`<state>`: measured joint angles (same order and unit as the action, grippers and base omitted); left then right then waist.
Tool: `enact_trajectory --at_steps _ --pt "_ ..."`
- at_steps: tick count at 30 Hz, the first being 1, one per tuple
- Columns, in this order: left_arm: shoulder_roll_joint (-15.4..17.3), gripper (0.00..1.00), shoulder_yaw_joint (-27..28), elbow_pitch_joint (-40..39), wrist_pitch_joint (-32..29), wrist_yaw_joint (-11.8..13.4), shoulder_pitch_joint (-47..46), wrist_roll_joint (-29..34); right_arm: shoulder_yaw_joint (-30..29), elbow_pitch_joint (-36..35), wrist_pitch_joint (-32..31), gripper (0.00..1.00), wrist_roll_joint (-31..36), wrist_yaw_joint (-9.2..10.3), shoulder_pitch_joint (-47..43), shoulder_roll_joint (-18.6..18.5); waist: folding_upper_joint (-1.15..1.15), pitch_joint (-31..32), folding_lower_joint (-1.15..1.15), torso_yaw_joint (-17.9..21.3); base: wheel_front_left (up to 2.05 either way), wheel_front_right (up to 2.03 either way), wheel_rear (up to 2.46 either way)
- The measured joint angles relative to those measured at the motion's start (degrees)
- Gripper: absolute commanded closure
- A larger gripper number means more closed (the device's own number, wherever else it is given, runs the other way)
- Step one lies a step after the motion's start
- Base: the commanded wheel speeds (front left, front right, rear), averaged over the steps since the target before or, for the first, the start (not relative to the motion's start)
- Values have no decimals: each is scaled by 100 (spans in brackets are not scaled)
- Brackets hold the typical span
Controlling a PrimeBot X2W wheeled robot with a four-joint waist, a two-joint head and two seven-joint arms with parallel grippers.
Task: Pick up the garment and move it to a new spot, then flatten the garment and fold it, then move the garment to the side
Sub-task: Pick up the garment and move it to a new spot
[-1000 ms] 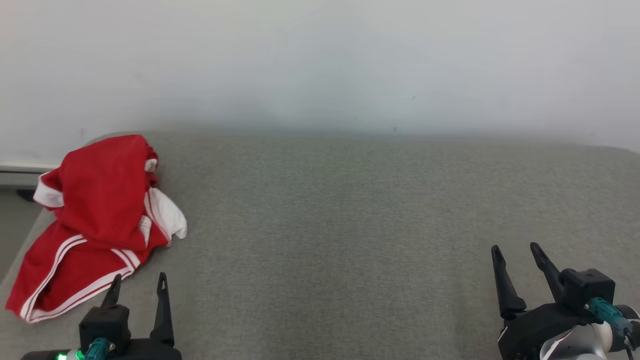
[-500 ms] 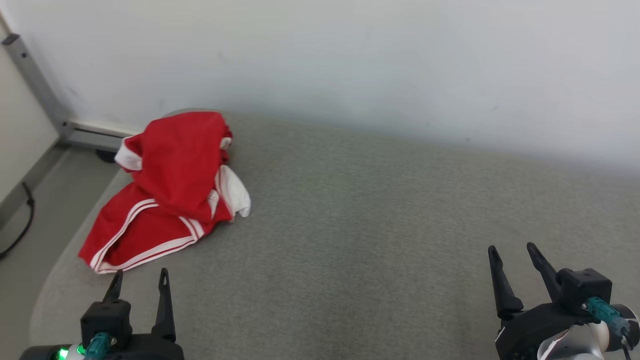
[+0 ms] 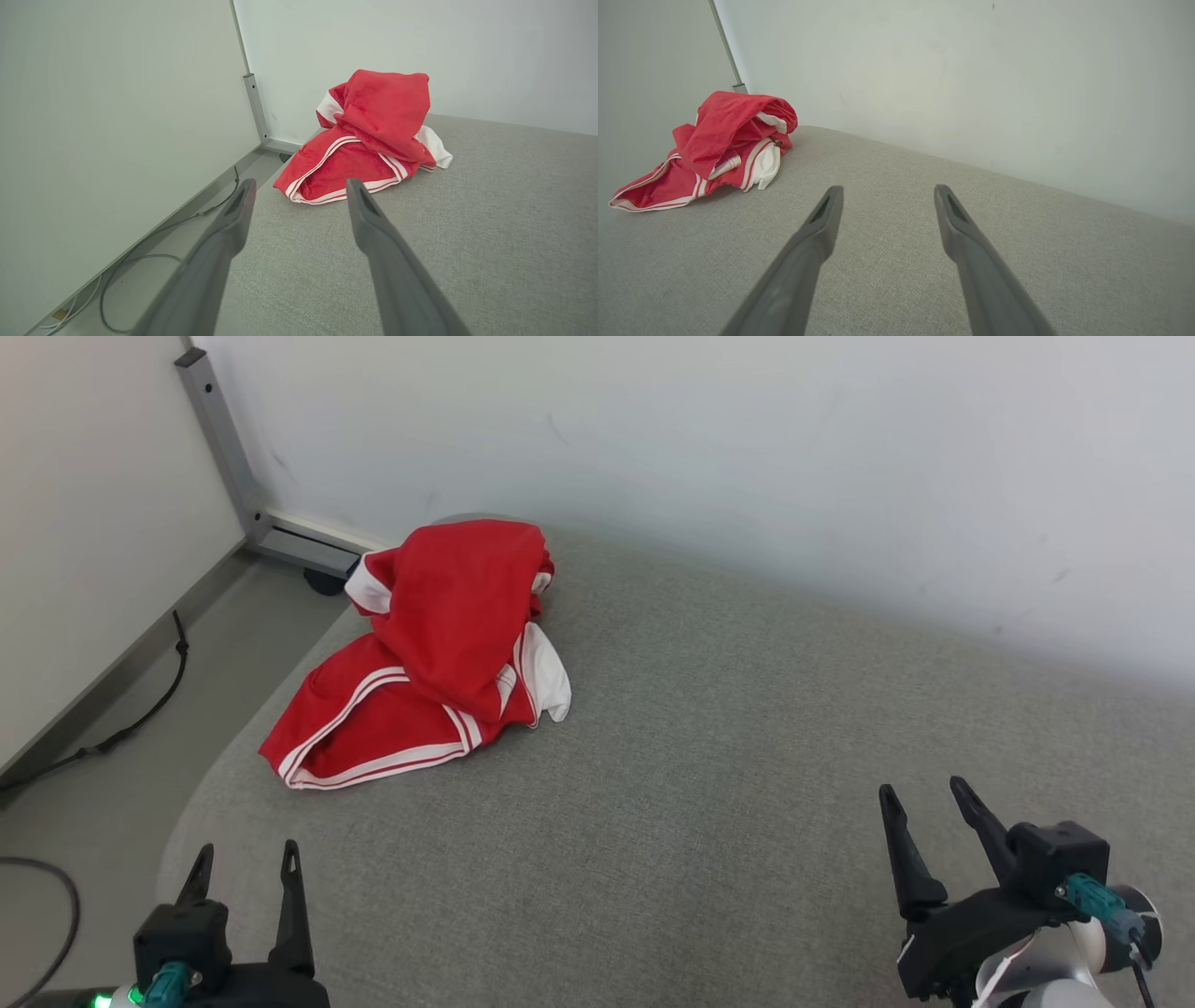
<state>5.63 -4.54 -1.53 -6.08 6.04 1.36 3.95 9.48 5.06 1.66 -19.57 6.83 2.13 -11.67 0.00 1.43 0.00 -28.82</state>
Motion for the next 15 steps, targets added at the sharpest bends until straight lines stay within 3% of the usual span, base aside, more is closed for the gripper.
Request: enact_trajectory --at_steps 10,15 --pt "-46 0 41 -10 -25 -10 49 -297 53 54 -21 0 1 -27 80 8 0 -24 0 13 0 0 0" --pt "-55 0 -16 120 -103 -266 -388 -526 80 49 -53 0 2 -29 82 7 0 -70 0 104 0 0 0"
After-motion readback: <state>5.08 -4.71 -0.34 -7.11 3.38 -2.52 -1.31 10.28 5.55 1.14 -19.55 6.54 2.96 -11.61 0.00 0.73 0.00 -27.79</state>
